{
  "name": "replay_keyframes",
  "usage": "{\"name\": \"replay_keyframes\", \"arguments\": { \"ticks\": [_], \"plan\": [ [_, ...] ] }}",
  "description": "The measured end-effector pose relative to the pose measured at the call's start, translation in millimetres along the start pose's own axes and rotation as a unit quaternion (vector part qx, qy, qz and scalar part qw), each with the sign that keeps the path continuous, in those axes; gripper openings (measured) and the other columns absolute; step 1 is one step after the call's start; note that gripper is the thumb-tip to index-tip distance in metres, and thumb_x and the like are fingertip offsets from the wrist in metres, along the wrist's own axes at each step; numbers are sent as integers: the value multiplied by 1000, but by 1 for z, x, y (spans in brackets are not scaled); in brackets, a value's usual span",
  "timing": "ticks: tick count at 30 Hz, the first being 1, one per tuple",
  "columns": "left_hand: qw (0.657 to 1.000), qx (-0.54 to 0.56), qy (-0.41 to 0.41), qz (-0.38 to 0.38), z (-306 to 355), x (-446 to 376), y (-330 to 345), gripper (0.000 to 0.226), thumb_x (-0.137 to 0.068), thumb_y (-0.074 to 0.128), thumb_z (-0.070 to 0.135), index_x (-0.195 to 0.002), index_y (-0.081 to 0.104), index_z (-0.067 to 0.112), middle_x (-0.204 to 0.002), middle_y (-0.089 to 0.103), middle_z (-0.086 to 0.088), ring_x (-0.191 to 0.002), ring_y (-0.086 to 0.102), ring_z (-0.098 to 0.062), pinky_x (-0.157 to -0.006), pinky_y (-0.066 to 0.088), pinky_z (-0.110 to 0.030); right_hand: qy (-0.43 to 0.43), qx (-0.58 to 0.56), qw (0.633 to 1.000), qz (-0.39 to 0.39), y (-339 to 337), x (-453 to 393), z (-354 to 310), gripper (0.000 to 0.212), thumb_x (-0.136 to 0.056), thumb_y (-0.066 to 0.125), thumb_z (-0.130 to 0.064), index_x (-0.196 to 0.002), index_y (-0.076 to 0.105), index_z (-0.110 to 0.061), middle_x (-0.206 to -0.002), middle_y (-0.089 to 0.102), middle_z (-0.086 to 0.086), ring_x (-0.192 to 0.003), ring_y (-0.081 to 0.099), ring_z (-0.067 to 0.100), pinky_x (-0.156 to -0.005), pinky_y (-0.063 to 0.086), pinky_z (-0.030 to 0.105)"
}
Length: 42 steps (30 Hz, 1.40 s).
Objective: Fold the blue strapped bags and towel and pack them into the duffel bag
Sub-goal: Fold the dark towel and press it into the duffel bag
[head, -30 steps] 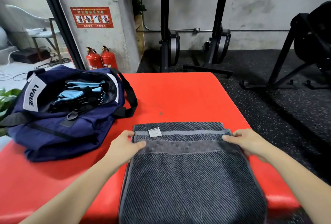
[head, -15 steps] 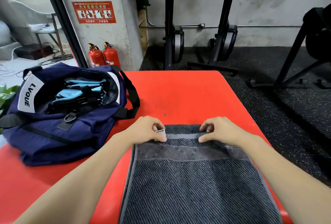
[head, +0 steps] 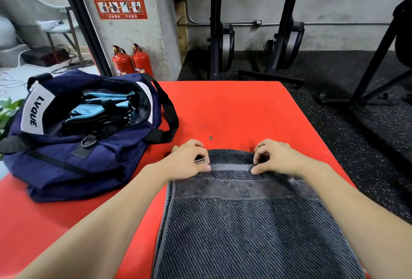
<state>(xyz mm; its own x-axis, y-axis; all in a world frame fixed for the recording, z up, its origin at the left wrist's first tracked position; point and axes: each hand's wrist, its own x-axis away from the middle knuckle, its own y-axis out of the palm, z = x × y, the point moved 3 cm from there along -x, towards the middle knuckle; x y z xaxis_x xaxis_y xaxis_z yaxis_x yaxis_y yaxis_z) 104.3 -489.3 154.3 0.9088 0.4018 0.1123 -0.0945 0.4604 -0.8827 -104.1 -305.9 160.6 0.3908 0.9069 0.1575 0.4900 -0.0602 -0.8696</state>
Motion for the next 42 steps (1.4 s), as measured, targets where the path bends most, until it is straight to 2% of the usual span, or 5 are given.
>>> {"name": "replay_keyframes", "arguments": {
  "ticks": [9, 17, 29, 35, 42],
  "plan": [
    [999, -17, 35, 10, 17, 7, -11, 21, -73, 83, 47, -83, 70, 33, -101, 65, 12, -103, 56, -14, -102, 33, -38, -68, -1, 998, -15, 4, 12, -17, 16, -73, 82, -44, -82, 71, -37, -96, 66, -15, -93, 60, 8, -91, 49, 39],
    [999, -20, 30, 1, 3, 15, -26, 24, -73, 80, 51, -70, 70, 30, -76, 69, 9, -77, 62, -11, -74, 52, -42, -81, 186, 979, 28, -15, 26, -9, 21, -81, 66, -59, -82, 65, -39, -98, 58, -17, -98, 47, 7, -89, 24, 34],
    [995, 5, 87, 45, 46, 72, -62, 11, -94, 68, 33, -86, 63, 30, -80, 70, 9, -70, 61, -4, -65, 45, -22, -95, 215, 963, 134, -50, 96, -33, 42, -93, 47, -65, -97, 67, -29, -97, 64, -14, -99, 54, 8, -103, 28, 34],
    [990, -66, 115, 41, 86, 118, -107, 25, -79, 84, 31, -89, 63, 22, -73, 56, 11, -67, 48, -2, -64, 39, -21, -103, 212, 958, 165, -103, 151, -72, 46, -90, 48, -67, -92, 67, -25, -93, 61, -11, -89, 59, 13, -80, 43, 30],
    [977, -135, 131, 97, 126, 170, -163, 18, -79, 83, 34, -84, 70, 23, -75, 63, 13, -72, 55, -6, -65, 37, -13, -89, 225, 952, 188, -148, 202, -107, 42, -87, 54, -67, -91, 67, -27, -89, 56, -14, -85, 55, 7, -80, 48, 32]
  ]
}}
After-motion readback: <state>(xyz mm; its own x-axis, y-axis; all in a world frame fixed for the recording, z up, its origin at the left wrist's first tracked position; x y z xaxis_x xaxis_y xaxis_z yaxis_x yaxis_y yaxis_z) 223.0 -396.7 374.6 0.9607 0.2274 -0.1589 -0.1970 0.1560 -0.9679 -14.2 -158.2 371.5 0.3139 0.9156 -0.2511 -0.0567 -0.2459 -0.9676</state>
